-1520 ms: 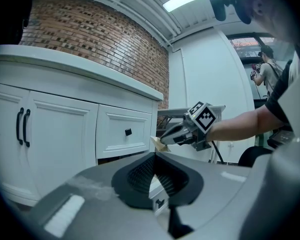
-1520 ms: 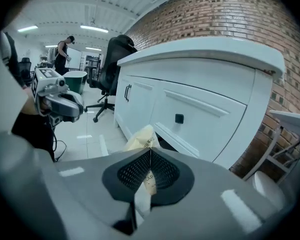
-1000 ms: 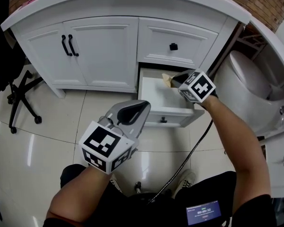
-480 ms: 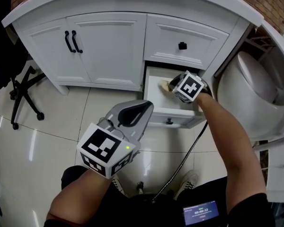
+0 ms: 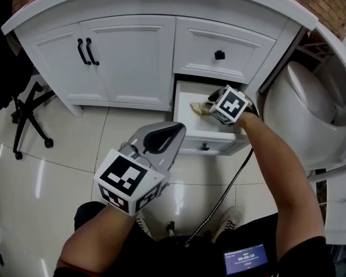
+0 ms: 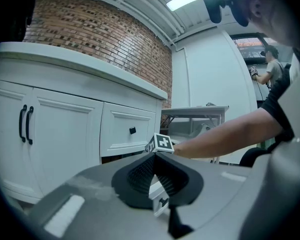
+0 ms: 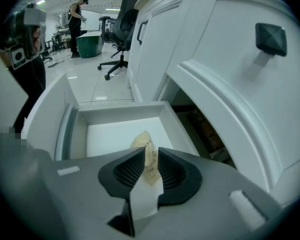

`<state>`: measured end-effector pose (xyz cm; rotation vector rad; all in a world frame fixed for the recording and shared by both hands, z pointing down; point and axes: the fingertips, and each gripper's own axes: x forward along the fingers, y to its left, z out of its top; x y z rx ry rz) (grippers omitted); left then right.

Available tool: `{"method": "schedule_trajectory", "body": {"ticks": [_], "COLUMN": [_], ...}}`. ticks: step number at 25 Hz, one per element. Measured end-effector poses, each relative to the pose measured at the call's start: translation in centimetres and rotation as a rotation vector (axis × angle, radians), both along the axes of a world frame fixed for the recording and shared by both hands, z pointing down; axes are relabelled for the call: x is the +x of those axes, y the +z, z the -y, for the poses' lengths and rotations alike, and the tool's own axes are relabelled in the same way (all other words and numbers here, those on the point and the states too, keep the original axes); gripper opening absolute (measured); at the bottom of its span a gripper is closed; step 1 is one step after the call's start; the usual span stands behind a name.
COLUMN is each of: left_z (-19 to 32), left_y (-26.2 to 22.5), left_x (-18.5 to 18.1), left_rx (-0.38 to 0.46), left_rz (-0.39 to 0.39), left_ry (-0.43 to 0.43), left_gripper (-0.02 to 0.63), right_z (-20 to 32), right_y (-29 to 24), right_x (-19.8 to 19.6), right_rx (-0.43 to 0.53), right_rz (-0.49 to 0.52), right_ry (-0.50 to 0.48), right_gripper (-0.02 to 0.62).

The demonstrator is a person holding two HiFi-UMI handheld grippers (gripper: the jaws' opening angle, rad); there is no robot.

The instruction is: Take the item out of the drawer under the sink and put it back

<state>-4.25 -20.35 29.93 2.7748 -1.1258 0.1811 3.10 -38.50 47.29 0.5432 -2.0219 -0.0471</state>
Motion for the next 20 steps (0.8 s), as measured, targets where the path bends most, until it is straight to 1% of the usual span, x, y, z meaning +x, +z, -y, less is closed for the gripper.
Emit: {"method": "schedule_trajectory", "body": {"ticks": [6,9,10,11,13,15,18,20], "left_z": [-0.1,-0.2,-0.2,-0.3,-0.4,-0.5,-0.6,-0.7], "left_y": [0.2,0.1,0.1,0.1,0.0,0.0,0.1,0.0], "left_x": [0.2,0.2,0.2,0.1,0.1,0.1,0.1,0.2], "left_rx": [-0.002,0.003,0.005,0.008,0.012,0.017,0.024,0.028], "left_rz": [0.008,0.013,0.015,0.016,0.019,0.024,0.033,0.035], "left_ry": [-0.005,-0.007,-0.009,-0.011,-0.014,-0.013,-0.012,-0.013], "left_gripper": [0.005,0.005,0.005,0.005,0.005,0.005,0.005,0.005], "right_z": [-0.4,-0.5,-0.6,-0.8,-1.6,-2.3,-3.4,-4.4], "right_y": [-1.6,-2.1,-2.4,-2.8,-4.0,-5.3,-7.0,-8.3], "right_x": [0.5,1.7,2.0,2.0,1.5,1.2,1.0,1.0], "right_rx": [0.016,0.036,0.048,0.059,0.081,0.098,0.114,0.123], "right_rz": [0.032,0.0,-0.011,-0.009,0.02,0.061,0.123,0.177], "right_ry": [0.024,0.062,0.065,0.056,0.037,0.042,0.072,0.109], "right_gripper": [0.07,0.038,0.015,0.009,0.008,0.008,0.008,0.008]}}
